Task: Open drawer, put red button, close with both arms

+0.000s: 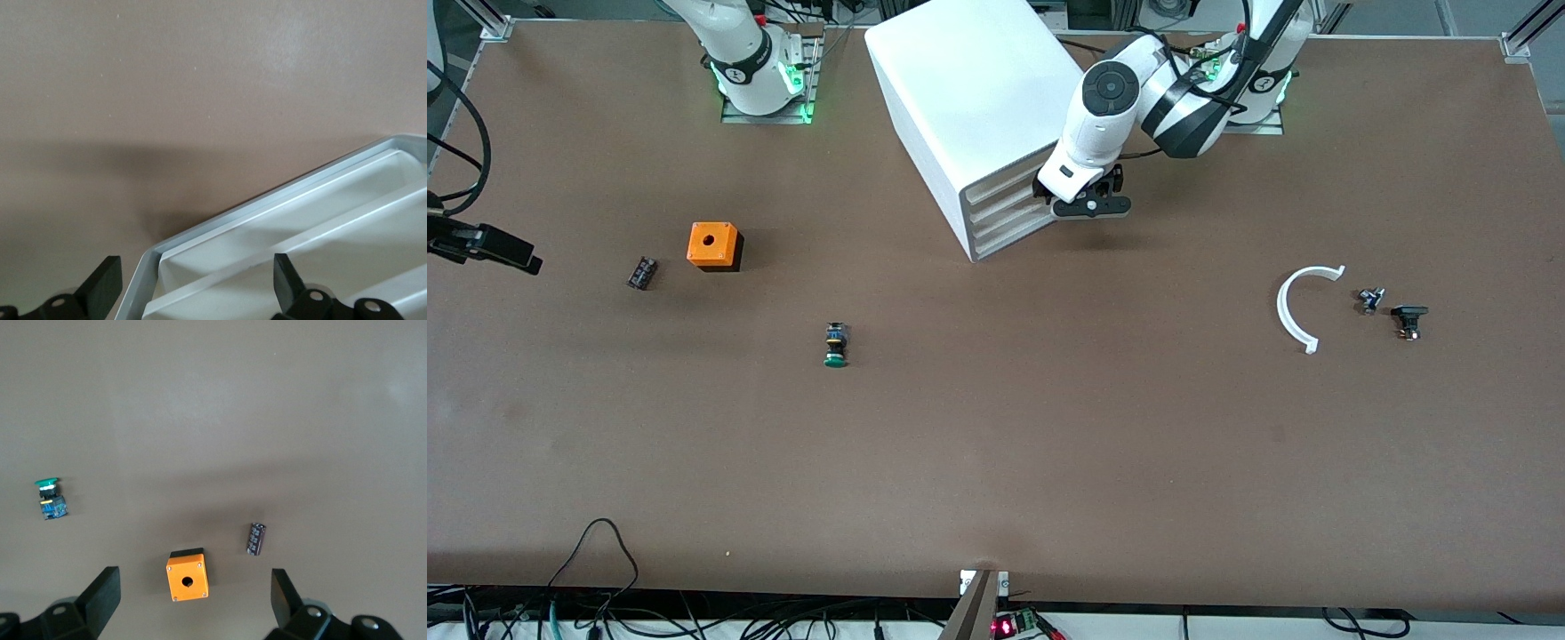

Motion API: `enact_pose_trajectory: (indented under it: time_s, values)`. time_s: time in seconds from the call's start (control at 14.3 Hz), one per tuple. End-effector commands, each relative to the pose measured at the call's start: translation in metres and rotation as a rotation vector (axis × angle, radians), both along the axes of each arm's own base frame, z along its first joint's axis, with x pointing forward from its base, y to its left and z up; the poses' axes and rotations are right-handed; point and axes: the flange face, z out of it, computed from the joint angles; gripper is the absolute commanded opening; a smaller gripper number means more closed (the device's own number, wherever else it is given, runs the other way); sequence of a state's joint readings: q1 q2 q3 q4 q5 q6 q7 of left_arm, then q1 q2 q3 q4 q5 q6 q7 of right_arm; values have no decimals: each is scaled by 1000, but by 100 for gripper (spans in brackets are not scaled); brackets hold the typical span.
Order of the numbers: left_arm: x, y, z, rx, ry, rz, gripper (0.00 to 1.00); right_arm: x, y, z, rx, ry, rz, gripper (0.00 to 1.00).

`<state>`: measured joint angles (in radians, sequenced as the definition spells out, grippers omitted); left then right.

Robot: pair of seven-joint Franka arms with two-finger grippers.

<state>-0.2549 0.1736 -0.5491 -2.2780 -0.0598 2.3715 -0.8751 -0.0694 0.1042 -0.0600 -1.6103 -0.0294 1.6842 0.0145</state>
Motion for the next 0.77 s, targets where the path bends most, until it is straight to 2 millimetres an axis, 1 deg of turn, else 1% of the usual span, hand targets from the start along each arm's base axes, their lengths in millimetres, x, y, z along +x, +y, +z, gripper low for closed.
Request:
enact_pose_trajectory:
  time_s: [0.0,0.14,0.21,0.28,0.35,0.42,0.49,0.56,0.63,0.7]
  values:
    - [51,43,34,-30,-97,105,100,-30,4,0,10,-10,13,100]
    - [111,86,72,-67,-174,234,100,-40,5,1,16,10,10,100]
    - [140,116,94,-80,-219,306,100,-41,5,0,16,14,8,100]
    - [163,143,115,-92,-262,368,100,-42,5,0,17,16,8,100]
    - [182,175,134,-95,-297,431,100,-42,5,0,18,17,9,100]
    - [190,200,152,-95,-329,465,100,-43,6,0,24,16,8,100]
    - [187,214,168,-76,-331,442,100,-43,5,0,26,16,5,100]
    - [187,231,195,-53,-326,389,100,-43,5,0,26,16,6,100]
    - [189,242,218,-32,-293,337,100,-43,5,0,26,16,5,100]
    - [193,262,242,-16,-266,314,100,-43,5,0,28,16,6,100]
